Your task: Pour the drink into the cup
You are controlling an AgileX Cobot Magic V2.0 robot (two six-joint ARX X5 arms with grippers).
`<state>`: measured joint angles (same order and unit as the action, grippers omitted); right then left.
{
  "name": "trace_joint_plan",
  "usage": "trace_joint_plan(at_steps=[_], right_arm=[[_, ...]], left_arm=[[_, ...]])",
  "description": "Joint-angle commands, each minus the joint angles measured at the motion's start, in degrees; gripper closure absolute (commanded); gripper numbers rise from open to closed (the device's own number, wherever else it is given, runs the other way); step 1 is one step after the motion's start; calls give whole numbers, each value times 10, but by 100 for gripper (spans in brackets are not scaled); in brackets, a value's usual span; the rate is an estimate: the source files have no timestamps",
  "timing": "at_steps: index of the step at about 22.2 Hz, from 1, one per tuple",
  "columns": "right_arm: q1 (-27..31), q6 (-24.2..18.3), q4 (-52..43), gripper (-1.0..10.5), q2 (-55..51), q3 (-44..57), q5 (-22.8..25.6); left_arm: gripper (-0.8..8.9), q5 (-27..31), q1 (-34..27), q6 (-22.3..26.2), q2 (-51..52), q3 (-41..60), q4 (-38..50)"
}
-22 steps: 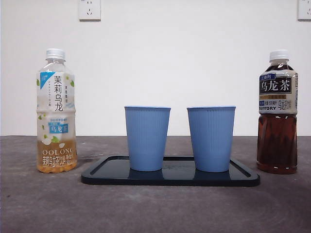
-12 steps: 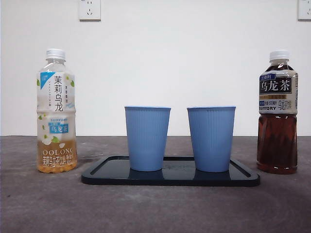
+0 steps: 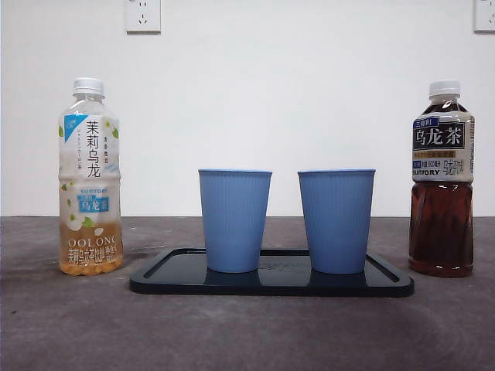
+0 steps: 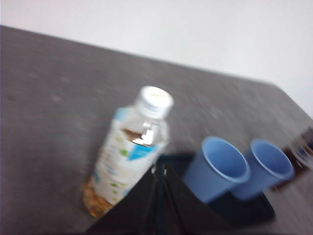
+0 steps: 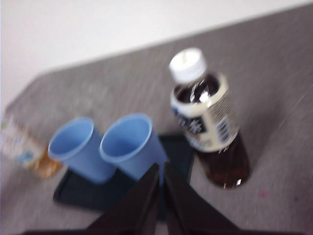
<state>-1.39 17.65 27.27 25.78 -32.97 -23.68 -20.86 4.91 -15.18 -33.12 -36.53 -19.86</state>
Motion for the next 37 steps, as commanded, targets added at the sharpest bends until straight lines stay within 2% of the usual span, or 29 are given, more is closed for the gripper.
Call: trace_joint_plan(at_steps=[1,5,9,12,16,18,20,23,26,31,33,37], right_arm=[[0,-78,38,935,46,-42,-31],[0,-126,61,935,98,-68,-68],[0,-147,53,922,123,-68,-58],[0,-149,53,752,131,-68,-30],[0,-145,47,553,131,-68,-28],[0,-134,43,446,131,-68,-28],[0,-133,41,437,131,-68,-28],[-1,-116,28,424,131,-66,-13],[-16,-94,-40,416,131,-39,35],[-65,-45,-224,400,138,68,101],[-78,-44,-296,400,159,101,143],[-83,-42,-433,400,245,138,150]], left_arm=[[798,-20,13,54,-27,-26,-3],[797,-62,38,112,-53,-30,-7],[793,-66,64,158,-70,-30,-18],[755,-66,76,160,-81,-30,-14],[573,-66,79,160,-91,-30,-13],[438,-66,79,158,-91,-30,-11],[343,-66,79,156,-91,-30,-11],[341,-66,79,156,-91,-30,-11],[342,-66,79,156,-91,-30,-12],[345,-66,79,156,-91,-30,-12],[345,-66,79,155,-91,-30,-11],[345,-66,79,142,-91,-30,-11]])
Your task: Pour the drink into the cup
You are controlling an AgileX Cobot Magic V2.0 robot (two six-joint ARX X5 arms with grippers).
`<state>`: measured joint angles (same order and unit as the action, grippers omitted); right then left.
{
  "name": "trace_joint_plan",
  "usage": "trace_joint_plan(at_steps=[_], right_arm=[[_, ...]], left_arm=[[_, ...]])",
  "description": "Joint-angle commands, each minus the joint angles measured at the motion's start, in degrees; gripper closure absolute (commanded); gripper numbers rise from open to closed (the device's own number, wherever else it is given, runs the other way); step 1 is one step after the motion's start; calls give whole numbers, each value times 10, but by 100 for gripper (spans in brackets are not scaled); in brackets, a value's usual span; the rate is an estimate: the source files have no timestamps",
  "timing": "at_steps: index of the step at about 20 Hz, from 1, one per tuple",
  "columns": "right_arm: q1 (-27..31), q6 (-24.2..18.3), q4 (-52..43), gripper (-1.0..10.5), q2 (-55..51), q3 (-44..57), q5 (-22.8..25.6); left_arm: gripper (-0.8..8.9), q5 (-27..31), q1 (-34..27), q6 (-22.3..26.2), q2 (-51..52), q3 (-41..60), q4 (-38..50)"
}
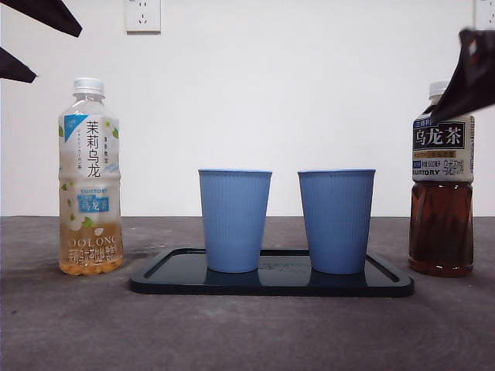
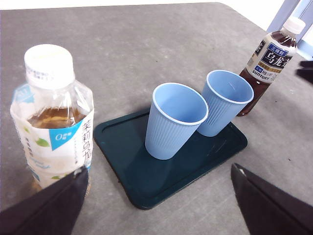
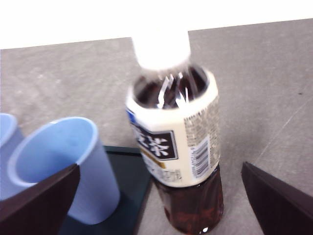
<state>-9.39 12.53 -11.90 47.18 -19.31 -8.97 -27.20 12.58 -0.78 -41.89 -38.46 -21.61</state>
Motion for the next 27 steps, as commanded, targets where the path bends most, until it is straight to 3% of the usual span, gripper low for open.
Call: trace_joint_plan(at_steps=[1,16,23,27], right_arm=[[-3,9,-71,400,58,4,5],[-3,1,-399,408,326,4,28],[-3,1,-428,700,359,3,30],[-3,-2,-436,780,358,3,30]], left_arm=[[345,-3,2,-2,-3,-11,6],[345,-3,2,-2,-3,-11,7],[345,-3,2,-2,-3,-11,7],[346,-3,2,-1,-3,-11,6]])
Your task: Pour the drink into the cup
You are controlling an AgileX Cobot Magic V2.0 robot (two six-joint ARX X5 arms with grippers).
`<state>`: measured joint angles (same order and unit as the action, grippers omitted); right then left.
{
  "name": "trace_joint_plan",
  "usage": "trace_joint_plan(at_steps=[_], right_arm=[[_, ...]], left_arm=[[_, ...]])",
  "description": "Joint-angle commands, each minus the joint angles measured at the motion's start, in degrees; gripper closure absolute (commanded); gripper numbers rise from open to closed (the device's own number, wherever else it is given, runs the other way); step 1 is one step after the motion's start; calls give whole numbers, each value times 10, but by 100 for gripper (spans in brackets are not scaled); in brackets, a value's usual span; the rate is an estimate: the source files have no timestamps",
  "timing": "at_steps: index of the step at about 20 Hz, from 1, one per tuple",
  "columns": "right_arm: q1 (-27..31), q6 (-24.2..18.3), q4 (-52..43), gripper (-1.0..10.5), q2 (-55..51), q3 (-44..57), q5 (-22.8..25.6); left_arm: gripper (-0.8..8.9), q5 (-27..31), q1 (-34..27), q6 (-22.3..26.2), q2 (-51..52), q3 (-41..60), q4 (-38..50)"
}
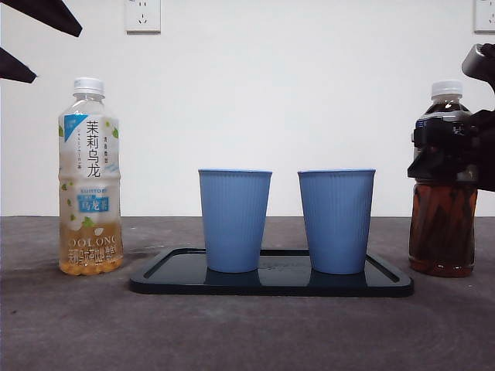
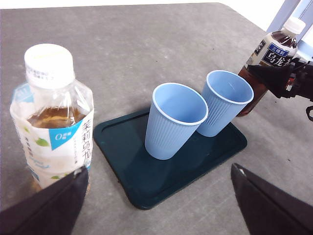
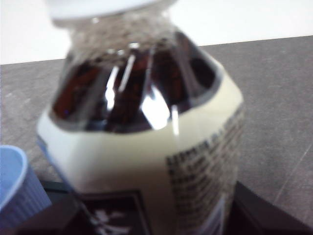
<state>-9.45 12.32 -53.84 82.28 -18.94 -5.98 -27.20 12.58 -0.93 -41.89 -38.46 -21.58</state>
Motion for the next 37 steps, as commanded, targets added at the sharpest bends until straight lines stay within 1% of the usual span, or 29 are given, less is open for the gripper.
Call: trace_joint_plan(at_steps=[1,3,5,8,10,11,12,14,15,17,22,24,26,29,31,36,37], right_arm=[[-2,-5,-14,785,5,0,0],[-2,-12,2,784,-6,-2,0],[-2,-14,38,784,-29,-7,1],[-2,-17,138,784,-82,-34,1],[-8,-30,239,784,-125,-67,6],[-14,-43,314,784,-148,-93,18],[-22,-63,415,784,-170,-131,27],[-41,-103,584,784,-188,-204,41],[-55,-120,655,784,-188,-239,52],[-87,-156,771,784,-178,-305,94],[-164,-224,957,784,-129,-405,207],[-195,-246,1006,784,-103,-433,260],[-218,-262,1030,784,-82,-456,294],[-242,-281,1042,784,-49,-480,340],[-252,-297,1054,784,-25,-490,380],[-278,-359,1059,784,25,-490,502],[-282,-370,1058,784,31,-490,519]], left_arm=[[345,-3,2,1,-3,-11,6],[345,-3,2,2,-3,-11,6],[345,-3,2,2,-3,-11,6],[345,-3,2,2,-3,-11,6],[345,-3,2,2,-3,-11,5],[345,-3,2,2,-3,-11,5],[345,-3,2,2,-3,-11,5],[345,-3,2,3,-4,-11,4],[345,-3,2,4,-4,-11,4],[345,-3,2,6,-4,-11,2],[345,-2,2,9,-4,-11,2],[345,-3,2,7,-4,-11,2],[345,-3,2,7,-4,-11,2],[346,-3,2,4,-4,-11,3],[345,-3,2,4,-4,-11,3],[345,-3,2,0,-4,-11,3],[345,-3,2,0,-4,-11,3]])
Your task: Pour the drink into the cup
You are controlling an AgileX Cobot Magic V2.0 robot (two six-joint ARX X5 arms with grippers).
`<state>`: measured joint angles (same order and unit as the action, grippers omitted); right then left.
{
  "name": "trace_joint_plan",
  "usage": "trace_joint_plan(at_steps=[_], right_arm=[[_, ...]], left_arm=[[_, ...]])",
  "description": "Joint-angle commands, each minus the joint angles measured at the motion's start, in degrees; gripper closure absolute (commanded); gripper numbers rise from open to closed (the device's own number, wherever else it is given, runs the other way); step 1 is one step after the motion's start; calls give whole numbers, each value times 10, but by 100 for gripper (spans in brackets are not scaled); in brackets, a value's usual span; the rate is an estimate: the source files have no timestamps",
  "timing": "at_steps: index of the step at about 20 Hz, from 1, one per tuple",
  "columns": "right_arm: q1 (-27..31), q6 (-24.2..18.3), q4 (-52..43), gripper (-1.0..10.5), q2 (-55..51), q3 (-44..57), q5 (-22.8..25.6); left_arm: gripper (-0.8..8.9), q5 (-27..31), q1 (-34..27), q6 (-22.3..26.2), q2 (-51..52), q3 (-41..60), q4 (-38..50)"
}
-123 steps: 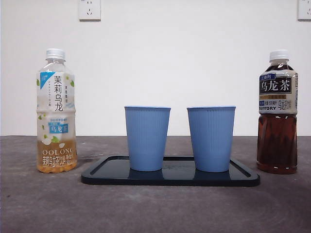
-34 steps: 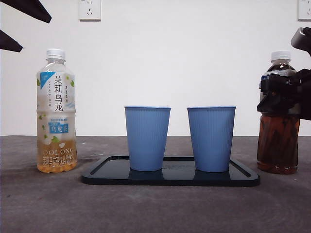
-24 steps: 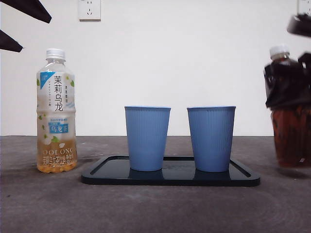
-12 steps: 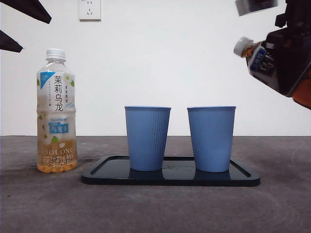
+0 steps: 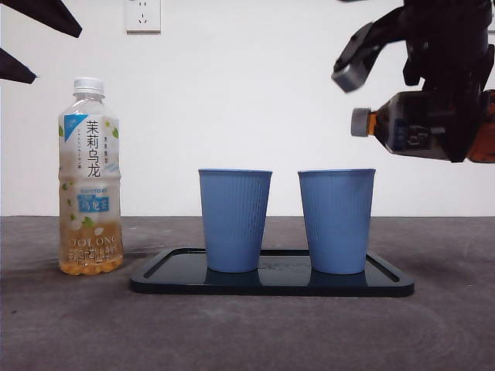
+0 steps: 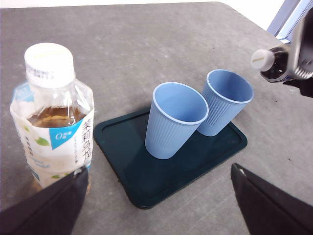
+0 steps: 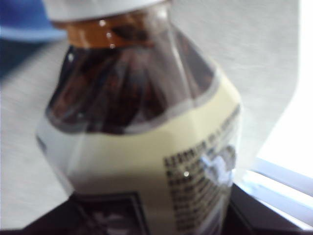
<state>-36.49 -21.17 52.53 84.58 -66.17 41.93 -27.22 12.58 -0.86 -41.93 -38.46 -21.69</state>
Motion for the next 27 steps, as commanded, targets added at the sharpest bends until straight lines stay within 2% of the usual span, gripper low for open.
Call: trace_joint_plan(at_steps=[1,4,8,14,15,16,17,20,22,23,25,27], right_arm=[[-16,-48,-6,784,13,-18,49],[-24,-83,-8,784,28,-18,64],[-35,-117,-15,784,49,-18,114],[-42,-123,-20,784,56,-18,148],[-44,-113,-24,784,56,-18,153],[-45,-84,-28,784,53,-18,150],[-45,-50,-28,784,47,-18,138],[-43,41,-26,784,8,-18,60],[-26,82,-41,784,-31,-18,10],[-15,104,-48,784,-54,-18,-24],[19,153,-71,784,-110,-16,-128],[52,172,-112,785,-162,-3,-212]], left_arm=[[345,-2,2,-1,-4,-11,4],[345,-2,2,-2,-4,-11,5],[345,-2,3,-3,-3,-11,5],[345,-2,7,-3,-3,-11,4],[345,-3,7,-3,-3,-11,4],[345,-2,7,-3,-3,-11,4],[345,-2,7,-3,-3,-11,3],[345,-2,7,-2,-3,-11,3],[345,-2,7,-3,-2,-11,3],[345,-2,7,-3,-2,-11,2],[345,-2,7,-7,2,-11,2],[345,-2,7,-12,5,-11,1]])
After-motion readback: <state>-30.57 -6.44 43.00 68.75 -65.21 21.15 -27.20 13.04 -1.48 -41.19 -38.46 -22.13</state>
